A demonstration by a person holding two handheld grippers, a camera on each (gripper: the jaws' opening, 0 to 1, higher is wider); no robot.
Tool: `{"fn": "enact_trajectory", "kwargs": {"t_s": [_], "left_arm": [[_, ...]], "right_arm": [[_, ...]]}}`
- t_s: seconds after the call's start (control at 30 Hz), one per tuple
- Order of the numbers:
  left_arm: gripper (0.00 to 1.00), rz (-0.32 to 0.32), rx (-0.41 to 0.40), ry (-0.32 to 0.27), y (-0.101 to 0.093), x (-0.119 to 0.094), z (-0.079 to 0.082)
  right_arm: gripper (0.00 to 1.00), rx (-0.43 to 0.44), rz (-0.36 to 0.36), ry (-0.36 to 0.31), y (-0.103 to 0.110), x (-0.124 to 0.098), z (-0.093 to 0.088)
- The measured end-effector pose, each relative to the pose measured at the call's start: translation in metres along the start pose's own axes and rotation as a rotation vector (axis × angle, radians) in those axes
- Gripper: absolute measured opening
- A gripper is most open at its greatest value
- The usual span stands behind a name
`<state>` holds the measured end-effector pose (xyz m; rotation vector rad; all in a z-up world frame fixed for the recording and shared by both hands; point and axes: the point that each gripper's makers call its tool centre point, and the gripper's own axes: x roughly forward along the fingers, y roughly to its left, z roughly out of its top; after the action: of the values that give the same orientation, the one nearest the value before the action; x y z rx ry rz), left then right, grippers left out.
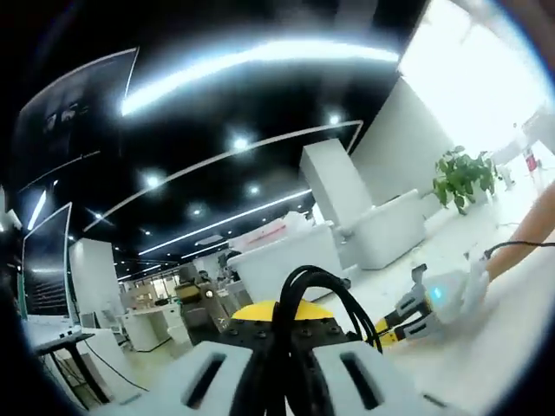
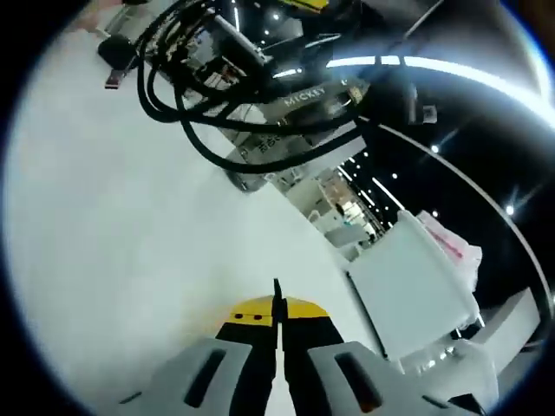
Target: Coil the Type-C to USB data cable on the desktop and secure it with Velcro straps.
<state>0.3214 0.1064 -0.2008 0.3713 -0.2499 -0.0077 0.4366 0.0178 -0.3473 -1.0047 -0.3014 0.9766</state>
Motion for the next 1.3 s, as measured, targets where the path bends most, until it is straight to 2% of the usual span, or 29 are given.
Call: {"fn": "enact_trajectory", "kwargs": {"t_s": [0.13, 0.17, 0.23, 0.27, 0.33, 0.4, 0.43, 0.47, 0.5, 0.53, 0.57, 0.6, 0.67, 0.7, 0.73, 0.8, 0.87, 0.9, 0.93, 0.97, 1.0, 1.03, 1.1, 1.13, 1.17, 1.27, 1.3], "left_arm": [[0.04, -0.035, -0.008, -0.008, -0.012, 0.004, -0.001], [0.04, -0.038, -0.005, -0.013, -0.015, 0.004, 0.000], [0.04, -0.053, -0.001, -0.049, -0.020, 0.003, 0.007], [0.04, -0.070, -0.013, -0.081, -0.024, 0.002, 0.013], [0.04, -0.099, -0.043, -0.124, -0.032, 0.001, 0.022], [0.04, -0.140, -0.068, -0.147, -0.044, 0.000, 0.027], [0.04, -0.163, -0.102, -0.138, -0.053, -0.001, 0.029], [0.04, -0.175, -0.126, -0.137, -0.058, -0.001, 0.031], [0.04, -0.228, -0.160, -0.150, -0.072, -0.003, 0.039], [0.04, -0.257, -0.178, -0.150, -0.082, -0.005, 0.046], [0.04, -0.272, -0.186, -0.151, -0.089, -0.008, 0.051], [0.04, -0.308, -0.193, -0.168, -0.104, -0.013, 0.064], [0.04, -0.361, -0.202, -0.152, -0.126, -0.021, 0.077], [0.04, -0.413, -0.181, -0.137, -0.140, -0.028, 0.085], [0.04, -0.452, -0.195, -0.134, -0.151, -0.034, 0.094], [0.04, -0.543, -0.259, -0.086, -0.175, -0.044, 0.104], [0.04, -0.639, -0.377, -0.029, -0.197, -0.051, 0.108], [0.04, -0.680, -0.437, 0.009, -0.209, -0.052, 0.105], [0.04, -0.741, -0.511, 0.082, -0.227, -0.054, 0.095], [0.04, -0.792, -0.558, 0.119, -0.240, -0.055, 0.087], [0.04, -0.823, -0.583, 0.148, -0.249, -0.055, 0.081], [0.04, -0.849, -0.604, 0.204, -0.262, -0.052, 0.064], [0.04, -0.877, -0.602, 0.258, -0.277, -0.049, 0.042], [0.04, -0.895, -0.606, 0.303, -0.283, -0.047, 0.028], [0.04, -0.877, -0.627, 0.322, -0.284, -0.040, 0.018], [0.04, -0.945, -0.765, 0.403, -0.292, -0.036, 0.003], [0.04, -0.955, -0.740, 0.425, -0.294, -0.031, -0.005]], "right_arm": [[0.01, 0.026, -0.022, -0.015, 0.001, -0.076, -0.003], [0.01, 0.031, -0.024, -0.017, 0.002, -0.089, -0.004], [0.02, 0.029, -0.019, -0.016, 0.007, -0.131, -0.007], [0.02, 0.075, -0.024, -0.021, 0.008, -0.146, -0.009], [0.02, 0.172, -0.010, -0.014, 0.017, -0.171, -0.012], [0.02, 0.200, 0.000, 0.001, 0.024, -0.191, -0.014], [0.03, 0.223, 0.002, -0.008, 0.026, -0.197, -0.013], [0.07, 0.297, 0.017, -0.027, 0.033, -0.208, -0.008], [0.13, 0.399, 0.053, -0.033, 0.041, -0.215, -0.005], [0.23, 0.484, 0.079, -0.041, 0.047, -0.223, 0.000], [0.27, 0.548, 0.095, -0.067, 0.051, -0.231, 0.007], [0.28, 0.595, 0.088, -0.097, 0.049, -0.240, 0.014], [0.25, 0.699, 0.016, -0.165, 0.034, -0.261, 0.022], [0.23, 0.761, -0.035, -0.206, 0.020, -0.274, 0.024], [0.22, 0.827, -0.090, -0.247, 0.006, -0.287, 0.025], [0.19, 0.933, -0.211, -0.322, -0.024, -0.316, 0.019], [0.17, 0.982, -0.312, -0.359, -0.047, -0.343, 0.008], [0.17, 0.939, -0.332, -0.335, -0.050, -0.351, 0.002], [0.17, 0.908, -0.362, -0.318, -0.053, -0.361, -0.005], [0.17, 0.899, -0.380, -0.304, -0.053, -0.366, -0.011], [0.17, 0.895, -0.377, -0.291, -0.050, -0.367, -0.015], [0.17, 0.896, -0.374, -0.284, -0.048, -0.367, -0.018], [0.17, 0.908, -0.362, -0.258, -0.041, -0.365, -0.025], [0.17, 0.910, -0.346, -0.252, -0.036, -0.363, -0.025], [0.17, 0.909, -0.315, -0.246, -0.029, -0.359, -0.024], [0.18, 0.869, -0.206, -0.225, -0.007, -0.341, -0.011], [0.20, 0.851, -0.172, -0.218, 0.000, -0.333, -0.007]]}}
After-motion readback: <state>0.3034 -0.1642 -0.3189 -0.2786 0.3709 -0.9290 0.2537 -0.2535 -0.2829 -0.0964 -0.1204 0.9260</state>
